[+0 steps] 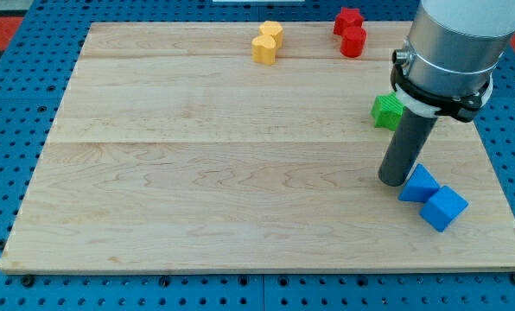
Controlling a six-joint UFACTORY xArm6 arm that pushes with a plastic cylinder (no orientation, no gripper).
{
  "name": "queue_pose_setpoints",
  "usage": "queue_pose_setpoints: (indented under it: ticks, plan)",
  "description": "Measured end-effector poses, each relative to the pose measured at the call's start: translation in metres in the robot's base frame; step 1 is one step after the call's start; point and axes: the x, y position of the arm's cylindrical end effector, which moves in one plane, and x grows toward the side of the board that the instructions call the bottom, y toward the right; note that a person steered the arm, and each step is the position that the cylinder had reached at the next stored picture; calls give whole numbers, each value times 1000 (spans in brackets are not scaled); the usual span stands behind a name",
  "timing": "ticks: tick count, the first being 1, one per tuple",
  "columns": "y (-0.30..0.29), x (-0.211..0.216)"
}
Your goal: Separate the red and yellow blocks
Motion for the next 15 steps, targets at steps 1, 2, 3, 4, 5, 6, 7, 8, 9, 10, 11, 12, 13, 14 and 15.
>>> queue_pose_setpoints:
  ticks: [1,2,3,4,5,6,7,8,9,10,11,12,13,14,15]
  plan:
    - [0,-4]
    - [32,-13]
    - [131,-27]
    - [182,-47]
    - [183,-98]
    - [172,-228]
    - [140,-312]
    - [129,-315]
    - [52,-315]
    - [-4,-314]
    - [-17,-299]
    - [-42,-293]
    - [4,-309]
    - [-5,-314]
    - [-102,-311]
